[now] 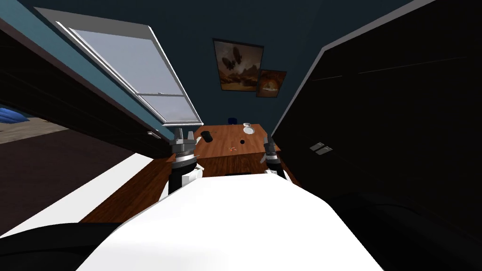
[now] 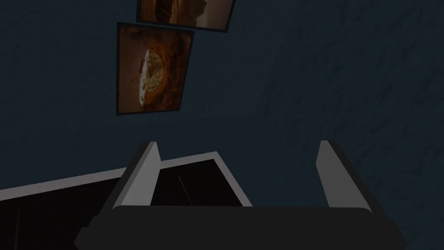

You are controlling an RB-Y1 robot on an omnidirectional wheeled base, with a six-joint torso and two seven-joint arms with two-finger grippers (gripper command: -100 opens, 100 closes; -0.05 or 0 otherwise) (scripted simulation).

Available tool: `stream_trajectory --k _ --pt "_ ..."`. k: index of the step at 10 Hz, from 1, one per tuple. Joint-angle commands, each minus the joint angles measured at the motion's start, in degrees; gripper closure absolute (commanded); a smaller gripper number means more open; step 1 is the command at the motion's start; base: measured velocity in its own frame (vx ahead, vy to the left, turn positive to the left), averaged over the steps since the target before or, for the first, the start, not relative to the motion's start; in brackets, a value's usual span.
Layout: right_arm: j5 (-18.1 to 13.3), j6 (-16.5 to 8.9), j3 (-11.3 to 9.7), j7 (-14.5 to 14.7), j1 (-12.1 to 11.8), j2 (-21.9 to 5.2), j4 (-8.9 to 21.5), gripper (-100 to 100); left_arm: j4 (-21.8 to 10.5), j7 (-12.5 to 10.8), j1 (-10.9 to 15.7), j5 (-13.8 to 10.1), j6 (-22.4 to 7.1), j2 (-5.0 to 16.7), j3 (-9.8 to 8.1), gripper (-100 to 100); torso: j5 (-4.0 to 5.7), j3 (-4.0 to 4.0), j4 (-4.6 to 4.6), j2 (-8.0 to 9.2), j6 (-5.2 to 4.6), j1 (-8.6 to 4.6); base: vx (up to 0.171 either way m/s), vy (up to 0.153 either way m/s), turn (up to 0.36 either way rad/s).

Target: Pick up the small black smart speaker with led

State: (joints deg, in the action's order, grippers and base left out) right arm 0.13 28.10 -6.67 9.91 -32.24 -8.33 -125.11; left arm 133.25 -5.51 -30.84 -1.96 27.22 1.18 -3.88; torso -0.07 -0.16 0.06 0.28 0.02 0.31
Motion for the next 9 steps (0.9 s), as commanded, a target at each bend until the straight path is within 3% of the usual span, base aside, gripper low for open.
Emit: stream_trajectory --k 1,6,9 --pt "-1.4 0.3 -2.4 1.3 -1.5 -2.3 2.9 -100 0.0 0.0 0.0 0.0 0.0 0.0 0.00 0 0.00 0.00 0.00 0.00 0.00 0.00 -0.098 0.072 0.248" --pt "-3.1 0.3 -5.5 2.7 -2.9 -5.7 8.6 -100 0.0 0.0 0.0 0.0 0.0 0.0 0.00 0 0.03 0.04 -0.01 -0.06 -0.01 -0.15 -0.050 0.053 0.115" --pt "-5.0 0.2 -8.6 4.0 -4.4 -9.5 13.9 -100 0.0 0.0 0.0 0.0 0.0 0.0 -0.01 0 0.03 0.02 0.00 -0.05 -0.04 -0.17 -0.048 0.059 0.172"
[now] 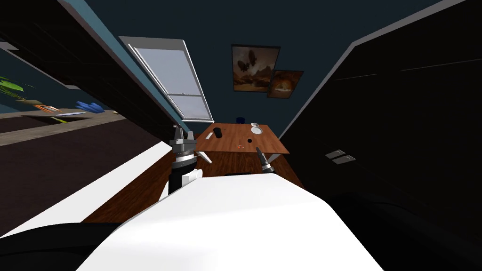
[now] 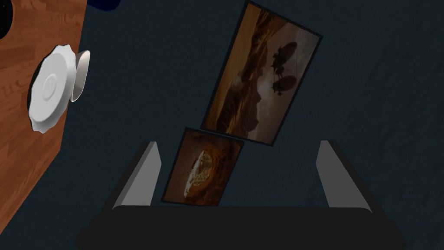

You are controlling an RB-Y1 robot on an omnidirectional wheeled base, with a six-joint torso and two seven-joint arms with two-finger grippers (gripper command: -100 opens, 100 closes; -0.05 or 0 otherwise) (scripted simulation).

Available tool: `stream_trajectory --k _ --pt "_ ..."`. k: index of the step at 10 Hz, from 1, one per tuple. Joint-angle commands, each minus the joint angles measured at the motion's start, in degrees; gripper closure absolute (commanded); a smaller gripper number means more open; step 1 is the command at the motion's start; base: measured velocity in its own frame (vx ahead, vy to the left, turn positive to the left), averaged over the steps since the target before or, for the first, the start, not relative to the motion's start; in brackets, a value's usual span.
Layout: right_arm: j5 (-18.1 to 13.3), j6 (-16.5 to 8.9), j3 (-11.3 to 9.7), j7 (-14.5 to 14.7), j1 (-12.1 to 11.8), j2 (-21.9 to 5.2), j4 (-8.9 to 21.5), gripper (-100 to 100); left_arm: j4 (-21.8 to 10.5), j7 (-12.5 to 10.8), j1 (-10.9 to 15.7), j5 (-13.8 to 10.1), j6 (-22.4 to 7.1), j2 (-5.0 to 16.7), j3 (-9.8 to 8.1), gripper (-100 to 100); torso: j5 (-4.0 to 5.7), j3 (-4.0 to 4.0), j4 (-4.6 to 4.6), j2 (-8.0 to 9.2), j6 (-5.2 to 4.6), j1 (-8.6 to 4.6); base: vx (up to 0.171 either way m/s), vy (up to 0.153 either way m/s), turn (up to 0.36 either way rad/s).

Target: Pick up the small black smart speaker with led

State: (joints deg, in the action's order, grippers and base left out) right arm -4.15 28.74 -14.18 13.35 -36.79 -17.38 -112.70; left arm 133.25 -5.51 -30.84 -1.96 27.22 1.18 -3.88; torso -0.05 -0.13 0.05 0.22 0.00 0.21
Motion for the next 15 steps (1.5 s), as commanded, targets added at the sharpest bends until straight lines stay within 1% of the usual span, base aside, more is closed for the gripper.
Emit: stream_trajectory --k 1,2,3,4,5,6,7,8,9,10,11,12,13,14,15 --pt "-0.7 -0.4 -1.1 0.6 0.2 -0.4 1.8 -100 0.0 0.0 0.0 0.0 0.0 0.0 0.00 0 0.00 0.00 0.00 0.00 0.00 0.00 -0.036 0.071 0.107" --pt "-1.6 -0.5 -2.7 1.2 -0.5 -2.5 4.2 -100 0.0 0.0 0.0 0.0 0.0 0.0 -0.01 0 0.00 0.01 0.00 -0.03 -0.02 0.00 -0.053 0.078 0.221" --pt "-1.6 -0.5 -2.7 1.2 -0.5 -2.5 4.8 -100 0.0 0.0 0.0 0.0 0.0 0.0 0.00 0 0.00 -0.01 0.01 0.01 0.01 0.02 -0.046 0.050 0.107" --pt "-2.5 -0.5 -4.3 1.8 -1.1 -4.6 7.0 -100 0.0 0.0 0.0 0.0 0.0 0.0 -0.01 0 0.01 -0.01 0.01 0.00 -0.03 -0.07 -0.040 0.062 0.250" --pt "-2.5 -0.5 -4.3 1.8 -1.1 -4.6 7.8 -100 0.0 0.0 0.0 0.0 0.0 0.0 0.00 0 0.01 0.00 0.01 0.00 0.01 -0.05 -0.034 0.050 0.099" --pt "-3.4 -0.6 -5.9 2.3 -1.6 -6.8 9.9 -100 0.0 0.0 0.0 0.0 0.0 0.0 -0.01 0 0.02 0.01 0.00 -0.02 -0.04 -0.09 -0.037 0.067 0.232" --pt "-3.4 -0.6 -5.9 2.3 -1.6 -6.8 10.9 -100 0.0 0.0 0.0 0.0 0.0 0.0 0.00 0 0.00 0.00 0.00 0.00 0.00 -0.05 -0.025 0.051 0.133" --pt "-4.3 -0.7 -7.5 2.7 -2.1 -9.1 12.7 -100 0.0 0.0 0.0 0.0 0.0 0.0 -0.01 0 0.01 0.02 0.00 -0.04 -0.04 -0.10 -0.033 0.060 0.235" --pt "-4.3 -0.7 -7.5 2.7 -2.1 -9.1 14.1 -100 0.0 0.0 0.0 0.0 0.0 0.0 0.00 0 0.01 0.01 0.00 -0.02 0.00 -0.08 -0.028 0.051 0.112" --pt "-5.2 -0.9 -9.0 3.1 -2.5 -11.4 16.3 -100 0.0 0.0 0.0 0.0 0.0 0.0 -0.01 0 0.01 0.01 0.00 -0.03 -0.04 -0.11 -0.025 0.067 0.270" --pt "-5.2 -0.9 -9.0 3.1 -2.5 -11.4 17.3 -100 0.0 0.0 0.0 0.0 0.0 0.0 0.00 0 0.01 0.02 0.00 -0.04 0.00 -0.06 -0.015 0.052 0.136" --pt "-6.1 -1.0 -10.5 3.5 -2.9 -13.5 20.3 -100 0.0 0.0 0.0 0.0 0.0 0.0 -0.01 0 0.01 0.03 0.00 -0.07 -0.05 -0.12 -0.017 0.074 0.257" --pt "-6.1 -1.0 -10.5 3.5 -2.9 -13.7 20.6 -100 0.0 0.0 0.0 0.0 0.0 0.0 -0.01 0 0.00 0.03 -0.01 -0.06 -0.01 -0.05 -0.019 0.050 0.123" --pt "-6.9 -1.2 -12.0 3.8 -3.1 -16.0 22.1 -100 0.0 0.0 0.0 0.0 0.0 0.0 -0.01 0 0.01 0.03 0.00 -0.06 -0.04 -0.12 -0.022 0.056 0.295" --pt "-6.9 -1.2 -12.0 3.8 -3.1 -16.0 23.2 -100 0.0 0.0 0.0 0.0 0.0 0.0 -0.01 0 0.01 0.02 0.00 -0.05 0.00 -0.13 -0.010 0.041 0.120"
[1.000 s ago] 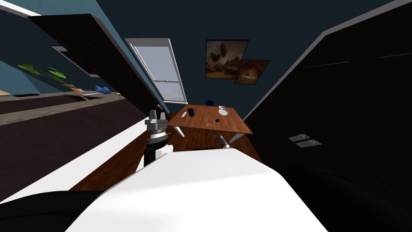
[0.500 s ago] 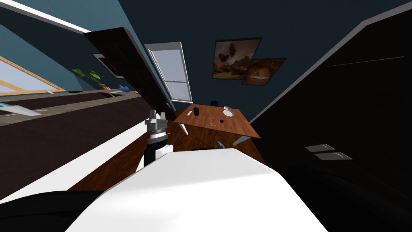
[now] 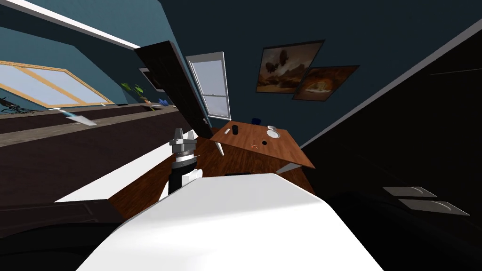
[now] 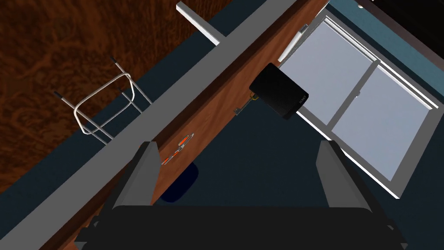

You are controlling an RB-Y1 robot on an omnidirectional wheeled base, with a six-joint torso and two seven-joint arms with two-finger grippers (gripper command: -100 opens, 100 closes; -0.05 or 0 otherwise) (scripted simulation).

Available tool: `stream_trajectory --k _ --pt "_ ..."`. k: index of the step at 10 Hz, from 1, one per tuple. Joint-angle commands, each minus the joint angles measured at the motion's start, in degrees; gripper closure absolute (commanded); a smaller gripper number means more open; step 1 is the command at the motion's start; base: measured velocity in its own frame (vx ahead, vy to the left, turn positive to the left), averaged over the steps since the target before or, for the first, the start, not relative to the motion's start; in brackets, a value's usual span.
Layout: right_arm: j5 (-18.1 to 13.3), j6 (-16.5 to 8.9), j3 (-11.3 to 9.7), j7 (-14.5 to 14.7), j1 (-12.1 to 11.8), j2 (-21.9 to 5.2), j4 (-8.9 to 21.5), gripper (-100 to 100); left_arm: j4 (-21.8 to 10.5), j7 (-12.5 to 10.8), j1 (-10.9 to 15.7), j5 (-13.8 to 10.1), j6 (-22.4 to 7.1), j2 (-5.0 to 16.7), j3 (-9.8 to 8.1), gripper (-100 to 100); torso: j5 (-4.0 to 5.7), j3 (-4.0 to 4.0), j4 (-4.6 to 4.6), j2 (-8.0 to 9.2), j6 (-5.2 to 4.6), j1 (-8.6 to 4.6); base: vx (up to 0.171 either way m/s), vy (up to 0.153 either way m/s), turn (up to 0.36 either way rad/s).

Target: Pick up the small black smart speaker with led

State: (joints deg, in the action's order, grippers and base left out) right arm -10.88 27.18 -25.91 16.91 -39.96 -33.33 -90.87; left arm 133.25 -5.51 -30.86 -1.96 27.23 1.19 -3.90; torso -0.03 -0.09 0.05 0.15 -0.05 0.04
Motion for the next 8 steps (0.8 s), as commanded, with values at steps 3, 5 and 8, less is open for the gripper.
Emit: stream_trajectory --k 3,5,8 --pt "-1.0 0.2 -1.7 0.4 -0.1 -2.4 5.2 -100 0.0 0.0 0.0 0.0 0.0 0.0 0.01 0 0.01 0.01 -0.01 -0.01 0.05 -0.04 -0.005 0.028 0.127" --pt "-2.5 -0.3 -4.4 0.7 -0.3 -6.1 10.5 -100 0.0 0.0 0.0 0.0 0.0 0.0 0.01 0 0.00 0.02 -0.01 -0.03 0.05 -0.02 -0.005 0.060 0.345" --pt "-3.2 -0.5 -5.7 0.8 -0.3 -9.2 14.9 -100 0.0 0.0 0.0 0.0 0.0 0.0 0.00 0 -0.01 0.05 -0.01 -0.08 0.05 0.01 0.009 0.044 0.178"
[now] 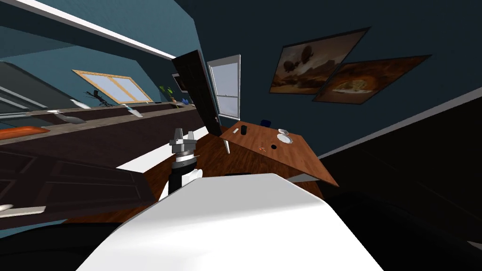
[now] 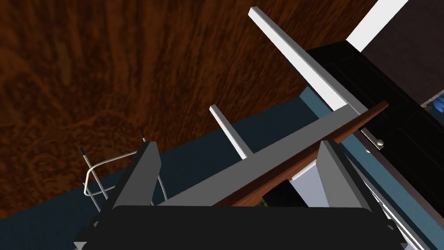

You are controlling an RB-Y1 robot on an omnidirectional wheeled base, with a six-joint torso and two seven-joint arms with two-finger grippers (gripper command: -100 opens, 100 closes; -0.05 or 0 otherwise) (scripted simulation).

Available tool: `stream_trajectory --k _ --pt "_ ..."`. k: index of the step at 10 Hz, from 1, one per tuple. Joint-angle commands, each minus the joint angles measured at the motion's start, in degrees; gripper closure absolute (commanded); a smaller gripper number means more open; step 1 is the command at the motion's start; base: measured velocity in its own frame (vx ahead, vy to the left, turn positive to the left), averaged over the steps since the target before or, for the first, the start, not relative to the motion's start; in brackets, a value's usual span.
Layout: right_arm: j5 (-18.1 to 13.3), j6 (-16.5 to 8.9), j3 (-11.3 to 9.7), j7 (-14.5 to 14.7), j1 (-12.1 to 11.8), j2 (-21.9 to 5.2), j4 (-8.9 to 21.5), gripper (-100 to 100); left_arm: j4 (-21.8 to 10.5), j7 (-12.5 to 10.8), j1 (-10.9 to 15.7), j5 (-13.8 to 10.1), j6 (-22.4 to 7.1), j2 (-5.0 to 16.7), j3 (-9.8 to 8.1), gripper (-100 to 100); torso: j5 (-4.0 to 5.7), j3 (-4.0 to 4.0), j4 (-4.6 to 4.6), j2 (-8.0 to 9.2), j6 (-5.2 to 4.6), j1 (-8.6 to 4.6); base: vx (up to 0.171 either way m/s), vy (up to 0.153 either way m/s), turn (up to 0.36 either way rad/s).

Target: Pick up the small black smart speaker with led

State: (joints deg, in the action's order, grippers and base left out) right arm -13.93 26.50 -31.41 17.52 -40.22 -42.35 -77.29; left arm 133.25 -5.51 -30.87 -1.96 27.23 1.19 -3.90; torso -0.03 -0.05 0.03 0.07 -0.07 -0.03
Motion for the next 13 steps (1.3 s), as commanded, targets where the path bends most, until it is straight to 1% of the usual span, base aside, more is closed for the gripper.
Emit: stream_trajectory --k 1,2,3,4,5,7,8,9,10,11,12,13 --pt "-0.8 -0.1 -1.4 0.2 0.1 -2.4 2.9 -100 0.0 0.0 0.0 0.0 0.0 0.0 0.00 0 0.00 0.00 0.00 0.00 0.00 0.00 0.012 0.025 0.252" --pt "-0.8 -0.1 -1.4 0.2 0.1 -2.4 4.4 -100 0.0 0.0 0.0 0.0 0.0 0.0 0.01 0 0.01 0.00 0.01 -0.01 0.06 -0.02 0.012 0.016 0.139" --pt "-1.5 -0.4 -2.6 0.2 0.3 -4.5 6.7 -100 0.0 0.0 0.0 0.0 0.0 0.0 0.00 0 0.01 0.00 0.00 0.00 0.00 -0.04 0.018 0.024 0.232" --pt "-1.5 -0.4 -2.6 0.2 0.3 -4.5 7.5 -100 0.0 0.0 0.0 0.0 0.0 0.0 0.00 0 0.02 0.01 0.00 -0.03 0.05 -0.04 0.018 0.015 0.144" --pt "-2.1 -0.8 -3.6 0.1 0.6 -6.6 10.0 -100 0.0 0.0 0.0 0.0 0.0 0.0 0.00 0 0.01 0.01 0.00 -0.03 0.00 -0.04 0.018 0.022 0.270" --pt "-2.1 -0.8 -3.6 0.1 0.6 -6.6 10.4 -100 0.0 0.0 0.0 0.0 0.0 0.0 0.00 0 0.03 0.01 0.00 -0.03 0.00 -0.04 0.012 0.008 0.062" --pt "-2.6 -1.1 -4.7 -0.1 1.0 -8.6 12.6 -100 0.0 0.0 0.0 0.0 0.0 0.0 -0.01 0 0.03 -0.01 0.01 0.01 -0.02 -0.06 0.014 0.010 0.204" --pt "-2.6 -1.1 -4.7 -0.1 1.0 -8.6 13.3 -100 0.0 0.0 0.0 0.0 0.0 0.0 0.00 0 0.02 0.00 0.01 -0.02 0.05 -0.06 0.019 0.003 0.175" --pt "-3.1 -1.5 -5.6 -0.3 1.4 -10.5 15.5 -100 0.0 0.0 0.0 0.0 0.0 0.0 0.00 0 0.03 0.01 0.00 -0.03 0.01 -0.09 0.031 0.004 0.256" --pt "-3.6 -1.9 -6.4 -0.6 2.0 -11.9 18.3 -100 0.0 0.0 0.0 0.0 0.0 0.0 0.00 0 0.03 0.04 0.00 -0.08 0.05 -0.10 0.051 -0.006 0.432" --pt "-3.6 -1.9 -6.4 -0.6 2.0 -12.4 18.9 -100 0.0 0.0 0.0 0.0 0.0 0.0 0.00 0 0.03 0.08 -0.02 -0.15 0.07 -0.14 0.040 -0.018 0.155" --pt "-4.0 -2.3 -7.2 -1.0 2.6 -14.2 20.6 -100 0.0 0.0 0.0 0.0 0.0 0.0 -0.01 0 0.04 0.08 -0.02 -0.13 -0.01 -0.16 0.036 -0.018 0.211"
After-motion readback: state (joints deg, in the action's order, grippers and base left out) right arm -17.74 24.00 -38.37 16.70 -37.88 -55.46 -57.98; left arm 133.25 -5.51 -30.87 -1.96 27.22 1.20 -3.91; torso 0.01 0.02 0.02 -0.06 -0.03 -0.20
